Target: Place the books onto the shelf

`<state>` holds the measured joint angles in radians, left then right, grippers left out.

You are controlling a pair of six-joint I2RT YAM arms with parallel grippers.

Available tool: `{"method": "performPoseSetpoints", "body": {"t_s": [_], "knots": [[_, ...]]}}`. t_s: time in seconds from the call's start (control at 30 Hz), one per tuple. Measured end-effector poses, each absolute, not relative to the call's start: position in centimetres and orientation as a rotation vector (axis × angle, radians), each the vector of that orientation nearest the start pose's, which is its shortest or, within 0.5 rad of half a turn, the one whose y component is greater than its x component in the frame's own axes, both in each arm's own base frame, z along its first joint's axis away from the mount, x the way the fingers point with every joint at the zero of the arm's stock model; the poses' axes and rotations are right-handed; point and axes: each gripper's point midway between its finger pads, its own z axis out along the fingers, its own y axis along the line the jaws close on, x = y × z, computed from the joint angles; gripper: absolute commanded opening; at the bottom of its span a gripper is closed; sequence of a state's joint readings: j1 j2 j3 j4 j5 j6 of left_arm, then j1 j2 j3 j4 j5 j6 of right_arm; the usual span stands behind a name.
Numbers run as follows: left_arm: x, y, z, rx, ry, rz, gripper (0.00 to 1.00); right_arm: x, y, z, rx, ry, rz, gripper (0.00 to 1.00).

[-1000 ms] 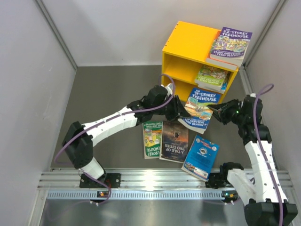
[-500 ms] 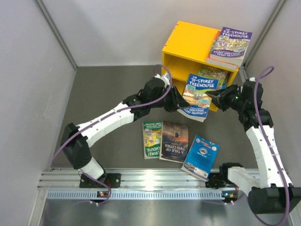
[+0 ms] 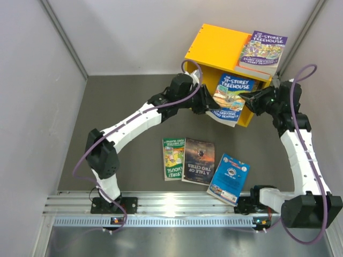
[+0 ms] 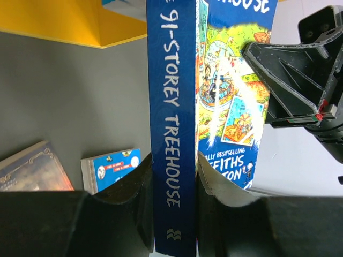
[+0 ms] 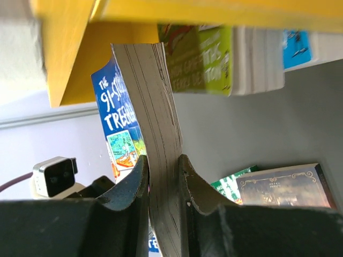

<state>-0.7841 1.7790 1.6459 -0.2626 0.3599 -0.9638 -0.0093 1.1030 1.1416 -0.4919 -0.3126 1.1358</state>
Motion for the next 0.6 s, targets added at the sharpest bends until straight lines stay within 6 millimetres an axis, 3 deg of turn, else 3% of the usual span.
{"method": "performPoseSetpoints", "body": {"t_s": [0.13, 0.27, 0.3, 0.4, 0.53, 0.6], "knots": [[31.4, -44.6, 28.5, 0.086, 2.273, -1.433, 0.03, 35.0, 7.4, 29.6, 1.030, 1.917, 0.994, 0.00], [31.9, -45.2, 28.5, 0.102, 2.271, -1.468, 0.31, 35.4, 6.1, 29.2, 1.070, 1.913, 1.009, 0.00], [32.0, -45.3, 28.7, 0.103, 2.261, -1.477, 0.44, 35.4, 5.9, 29.2, 1.074, 1.916, 1.021, 0.00], [32.3, -45.2, 29.1, 0.113, 2.237, -1.483, 0.60, 35.5, 5.0, 29.2, 1.109, 1.909, 1.045, 0.00], [32.7, -44.7, 28.7, 0.113, 2.245, -1.483, 0.66, 36.6, 2.7, 29.4, 1.165, 1.859, 1.009, 0.00], [32.9, -44.5, 28.3, 0.107, 2.254, -1.481, 0.66, 36.7, 2.6, 29.2, 1.171, 1.861, 1.008, 0.00]]}}
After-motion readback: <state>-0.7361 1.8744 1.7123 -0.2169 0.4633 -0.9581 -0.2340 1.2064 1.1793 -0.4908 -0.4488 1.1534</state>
